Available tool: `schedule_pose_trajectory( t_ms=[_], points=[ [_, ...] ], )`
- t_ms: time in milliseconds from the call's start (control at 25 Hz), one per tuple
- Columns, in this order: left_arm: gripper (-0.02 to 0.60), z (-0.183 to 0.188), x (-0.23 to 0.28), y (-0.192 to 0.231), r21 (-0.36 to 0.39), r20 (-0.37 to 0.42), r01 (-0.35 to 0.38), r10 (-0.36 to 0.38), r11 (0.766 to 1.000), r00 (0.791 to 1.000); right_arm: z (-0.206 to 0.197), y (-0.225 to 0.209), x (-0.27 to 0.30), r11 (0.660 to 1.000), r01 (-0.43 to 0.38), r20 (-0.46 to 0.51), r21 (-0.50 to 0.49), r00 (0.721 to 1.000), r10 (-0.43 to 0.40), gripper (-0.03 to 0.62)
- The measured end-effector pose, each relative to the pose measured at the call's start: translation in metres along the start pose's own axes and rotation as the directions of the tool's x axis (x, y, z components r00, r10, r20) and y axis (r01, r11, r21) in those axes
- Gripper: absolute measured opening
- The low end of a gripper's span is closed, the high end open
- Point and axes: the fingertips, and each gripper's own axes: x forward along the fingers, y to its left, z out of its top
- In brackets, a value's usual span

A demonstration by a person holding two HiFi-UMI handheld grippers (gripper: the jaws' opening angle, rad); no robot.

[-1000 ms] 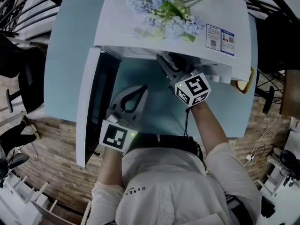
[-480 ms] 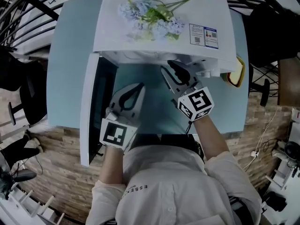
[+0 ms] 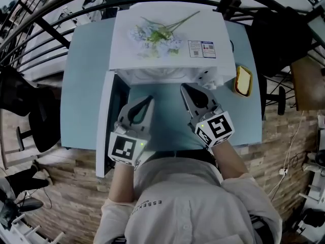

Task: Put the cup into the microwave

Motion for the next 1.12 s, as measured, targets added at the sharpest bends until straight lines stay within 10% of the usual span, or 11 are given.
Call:
schedule_pose_trajectory(
  t_ms=[1120],
  points=[
    [0.002,0.069,-0.033,-0.012,0.093,0.11,-0.025,0.014,0.995,0.994,0.065,0.04,-0.048,0.996,-0.029,0.108,-0.086,0.993,0.038,0.015]
  ],
)
